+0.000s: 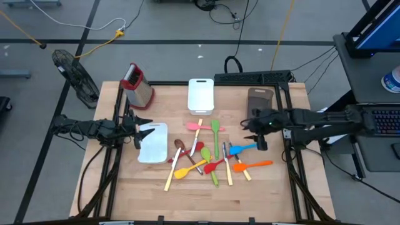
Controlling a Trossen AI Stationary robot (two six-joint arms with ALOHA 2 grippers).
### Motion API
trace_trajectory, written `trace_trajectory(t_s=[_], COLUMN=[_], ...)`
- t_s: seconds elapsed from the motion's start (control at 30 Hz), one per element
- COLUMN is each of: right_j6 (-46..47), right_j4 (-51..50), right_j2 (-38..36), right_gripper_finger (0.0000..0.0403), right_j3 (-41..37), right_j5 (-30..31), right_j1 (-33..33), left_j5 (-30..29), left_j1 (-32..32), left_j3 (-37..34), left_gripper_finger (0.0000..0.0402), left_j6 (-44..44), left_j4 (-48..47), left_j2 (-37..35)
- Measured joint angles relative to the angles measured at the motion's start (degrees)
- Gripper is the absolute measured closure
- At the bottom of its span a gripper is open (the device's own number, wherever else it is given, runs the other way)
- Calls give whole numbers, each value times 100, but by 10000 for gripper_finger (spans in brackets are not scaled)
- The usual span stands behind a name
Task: Pick & Place Kitchen Items
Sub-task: Put the blue spatula into the black bin
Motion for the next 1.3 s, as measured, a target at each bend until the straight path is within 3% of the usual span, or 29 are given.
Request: trace_trajectory(t_s=[0.57,0.73,1.3], right_j6=[-310,-508,-580], right_j4=[-596,-577,-253], right_j2=[1524,2022,2840], right_gripper_finger=[232,232,232], right_j3=[0,0,0], right_j5=[30,461,446], right_j1=[611,713,729], left_j5=[0,0,0], left_j1=[-2,-1,0], left_j3=[0,2,2], left_gripper_finger=[183,183,183], left_j6=[0,0,-16], left_j4=[1,1,1], left_j2=[-1,-1,-1])
